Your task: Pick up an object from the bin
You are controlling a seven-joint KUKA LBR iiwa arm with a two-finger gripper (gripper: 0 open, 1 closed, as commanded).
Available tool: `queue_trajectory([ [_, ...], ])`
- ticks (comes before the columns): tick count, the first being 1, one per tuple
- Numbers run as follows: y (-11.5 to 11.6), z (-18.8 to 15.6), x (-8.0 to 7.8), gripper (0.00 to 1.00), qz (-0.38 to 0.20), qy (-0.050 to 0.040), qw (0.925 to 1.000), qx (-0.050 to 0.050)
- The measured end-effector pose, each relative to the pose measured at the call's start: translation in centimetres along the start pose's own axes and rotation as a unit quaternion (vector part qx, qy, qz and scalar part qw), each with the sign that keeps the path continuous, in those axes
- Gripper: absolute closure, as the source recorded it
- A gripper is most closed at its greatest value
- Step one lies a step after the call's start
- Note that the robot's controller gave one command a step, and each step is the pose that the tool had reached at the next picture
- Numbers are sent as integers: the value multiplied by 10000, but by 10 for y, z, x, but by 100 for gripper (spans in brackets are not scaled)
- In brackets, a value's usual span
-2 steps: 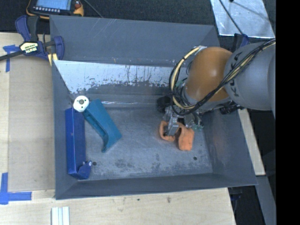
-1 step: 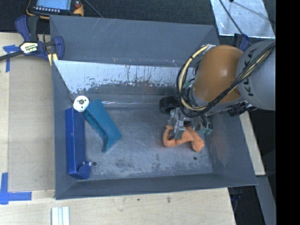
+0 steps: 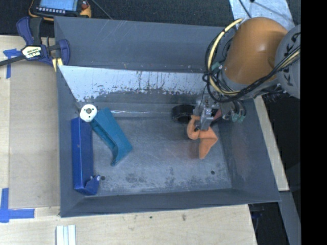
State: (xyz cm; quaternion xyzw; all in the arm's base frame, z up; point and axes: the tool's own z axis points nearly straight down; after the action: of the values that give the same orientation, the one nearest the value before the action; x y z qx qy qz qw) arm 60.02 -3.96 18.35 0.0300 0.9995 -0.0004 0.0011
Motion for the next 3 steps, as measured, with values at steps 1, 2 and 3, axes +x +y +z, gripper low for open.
queue_trajectory([
  [1,20,45,12,100,-39,-45,10000,-3],
  [2,8,20,16,100,-136,44,9999,-7],
  [3,-9,42,1,100,-268,-70,9996,2],
])
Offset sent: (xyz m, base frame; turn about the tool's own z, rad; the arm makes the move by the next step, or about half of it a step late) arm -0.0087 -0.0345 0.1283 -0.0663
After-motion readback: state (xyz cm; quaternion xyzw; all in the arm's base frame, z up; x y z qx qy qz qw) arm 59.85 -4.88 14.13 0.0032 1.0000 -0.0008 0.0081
